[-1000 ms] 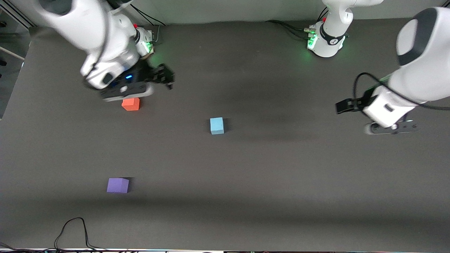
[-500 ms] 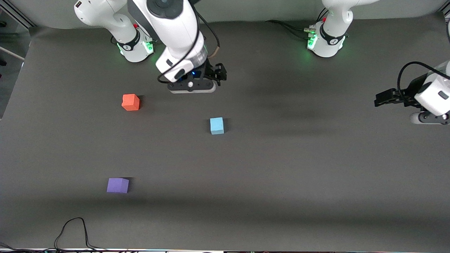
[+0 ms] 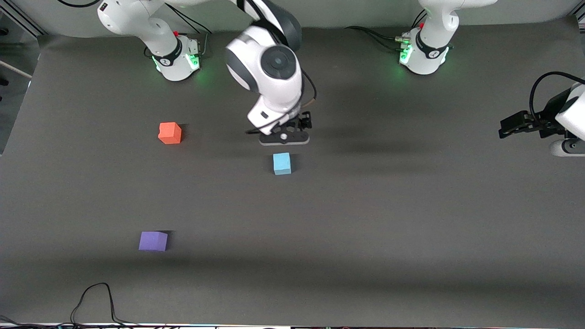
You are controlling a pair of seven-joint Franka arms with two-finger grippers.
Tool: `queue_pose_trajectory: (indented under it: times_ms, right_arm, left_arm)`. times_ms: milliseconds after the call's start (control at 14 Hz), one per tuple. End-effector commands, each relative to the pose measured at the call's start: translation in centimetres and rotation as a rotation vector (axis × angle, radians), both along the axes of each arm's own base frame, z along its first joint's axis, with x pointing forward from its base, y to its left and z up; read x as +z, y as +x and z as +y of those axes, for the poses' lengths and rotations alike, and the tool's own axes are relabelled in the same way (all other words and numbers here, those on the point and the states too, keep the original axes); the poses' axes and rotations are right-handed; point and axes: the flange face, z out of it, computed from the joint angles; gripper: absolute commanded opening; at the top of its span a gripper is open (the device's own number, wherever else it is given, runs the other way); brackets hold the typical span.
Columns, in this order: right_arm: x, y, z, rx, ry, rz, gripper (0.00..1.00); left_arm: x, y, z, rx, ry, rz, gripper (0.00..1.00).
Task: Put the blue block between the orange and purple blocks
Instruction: 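Move the right gripper over the blue cube while the left gripper retracts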
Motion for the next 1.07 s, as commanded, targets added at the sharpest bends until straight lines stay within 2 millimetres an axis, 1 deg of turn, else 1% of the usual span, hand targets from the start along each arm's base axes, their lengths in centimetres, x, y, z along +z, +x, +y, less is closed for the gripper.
queue_pose_trajectory:
  times_ms: [0, 71, 143, 286, 429, 643, 786, 929, 1000]
  right_arm:
    - [-3.7, -1.9, -0.5, 0.032, -0.015, -0.035, 1.00]
    - [-5.4, -2.4, -0.7, 0.058, -0.017, -0.042, 1.00]
    - [-6.6, -2.7, -1.2, 0.105, -0.021, -0.045, 1.00]
    - [-8.5, -2.8, -2.2, 0.126, -0.020, -0.051, 1.00]
    - [-10.4, -2.8, -2.1, 0.129, -0.012, -0.064, 1.00]
    - [-13.3, -1.7, -2.7, 0.160, -0.032, -0.101, 1.00]
    - [-14.6, -1.4, -2.9, 0.171, -0.032, -0.108, 1.00]
    - [-15.0, -0.2, -3.9, 0.200, -0.029, -0.118, 1.00]
    - [-15.6, 0.3, -4.3, 0.196, -0.027, -0.122, 1.00]
  left_arm:
    - [1.7, -0.1, 0.1, -0.017, 0.013, -0.029, 1.00]
    - [2.0, -0.2, -0.1, -0.019, 0.012, -0.026, 1.00]
    - [2.2, -0.2, -0.2, -0.022, 0.012, -0.026, 1.00]
    - [2.2, -0.2, -0.5, -0.027, 0.010, -0.024, 1.00]
    - [2.0, -0.3, -1.0, -0.028, 0.012, -0.020, 1.00]
    - [1.7, -0.4, -1.1, -0.034, 0.013, -0.014, 1.00]
    - [1.8, -0.4, -0.9, -0.033, 0.013, -0.015, 1.00]
    - [1.8, -0.4, -1.0, -0.036, 0.013, -0.014, 1.00]
    - [1.8, -0.4, -1.0, -0.036, 0.013, -0.014, 1.00]
